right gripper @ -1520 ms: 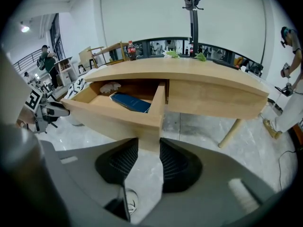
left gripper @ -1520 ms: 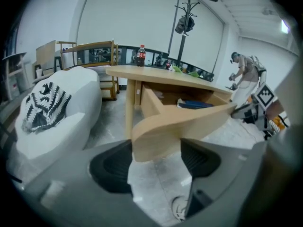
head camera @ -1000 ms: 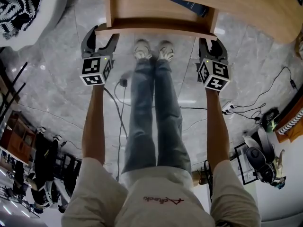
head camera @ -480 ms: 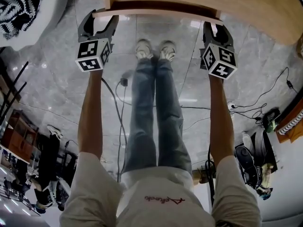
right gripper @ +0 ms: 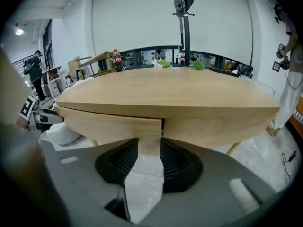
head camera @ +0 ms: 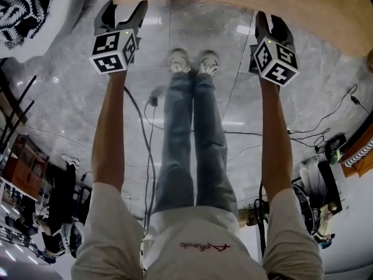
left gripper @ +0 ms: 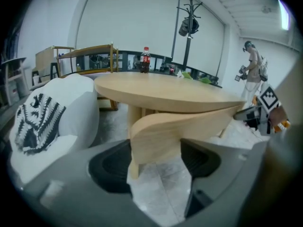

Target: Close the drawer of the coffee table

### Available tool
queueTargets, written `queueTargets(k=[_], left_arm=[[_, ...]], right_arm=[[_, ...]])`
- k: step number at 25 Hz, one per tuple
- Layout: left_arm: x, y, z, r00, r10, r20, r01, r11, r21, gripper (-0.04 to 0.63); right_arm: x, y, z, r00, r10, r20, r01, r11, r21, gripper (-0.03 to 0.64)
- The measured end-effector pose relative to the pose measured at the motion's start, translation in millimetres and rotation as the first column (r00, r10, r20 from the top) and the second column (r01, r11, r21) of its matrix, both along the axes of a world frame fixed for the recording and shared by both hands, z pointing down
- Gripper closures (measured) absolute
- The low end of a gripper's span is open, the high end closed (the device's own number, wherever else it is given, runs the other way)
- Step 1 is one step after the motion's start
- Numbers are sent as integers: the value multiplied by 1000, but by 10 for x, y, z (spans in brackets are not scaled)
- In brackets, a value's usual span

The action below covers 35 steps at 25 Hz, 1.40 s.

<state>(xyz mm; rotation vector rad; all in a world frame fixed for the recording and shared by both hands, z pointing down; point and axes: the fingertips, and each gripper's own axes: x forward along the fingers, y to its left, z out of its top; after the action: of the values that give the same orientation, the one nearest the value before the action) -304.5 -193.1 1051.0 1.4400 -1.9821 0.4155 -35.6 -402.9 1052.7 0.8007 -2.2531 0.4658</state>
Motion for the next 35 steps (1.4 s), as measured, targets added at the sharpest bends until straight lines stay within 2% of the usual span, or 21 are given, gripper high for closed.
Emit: queueTargets(k=[10, 12, 18, 22, 23, 24, 27, 32, 35], left_arm=[[-147, -152, -18, 999, -43, 17, 43, 999, 2, 278], [-166, -172, -18, 999, -47, 17, 47, 999, -2, 278], [-170, -145, -56, 999, -44, 32, 44, 999, 6, 282], [-135, -20, -114, 996, -83, 36, 82, 997, 14, 345], [-113, 28, -117, 996, -84, 35, 84, 996, 6, 381], [-84, 79, -122, 996, -83, 34, 83, 997, 0, 462], [42, 199, -170, 997, -70, 33, 70, 998, -2, 595], [316, 229, -332, 999, -30, 24, 30, 999, 28, 595], [431, 193, -494, 1000, -20, 24, 18, 998, 61, 595]], right_arm=[[-108, -122, -7, 990, 138, 33, -138, 990, 1, 465], [-131, -126, -6, 986, 162, 42, -162, 987, -7, 483], [-149, -101, -65, 993, 115, 32, -115, 993, 13, 499], [-139, -43, -167, 998, 52, 20, -53, 998, 41, 522], [-137, -22, -183, 999, 48, 20, -48, 998, 40, 528], [-132, 3, -196, 999, 46, 19, -46, 998, 38, 544], [-108, 97, -237, 999, 38, 22, -38, 999, 28, 610], [-33, 293, -407, 998, 7, 60, -8, 1000, 17, 611], [-3, 382, -552, 997, -25, 70, 22, 999, 42, 611]])
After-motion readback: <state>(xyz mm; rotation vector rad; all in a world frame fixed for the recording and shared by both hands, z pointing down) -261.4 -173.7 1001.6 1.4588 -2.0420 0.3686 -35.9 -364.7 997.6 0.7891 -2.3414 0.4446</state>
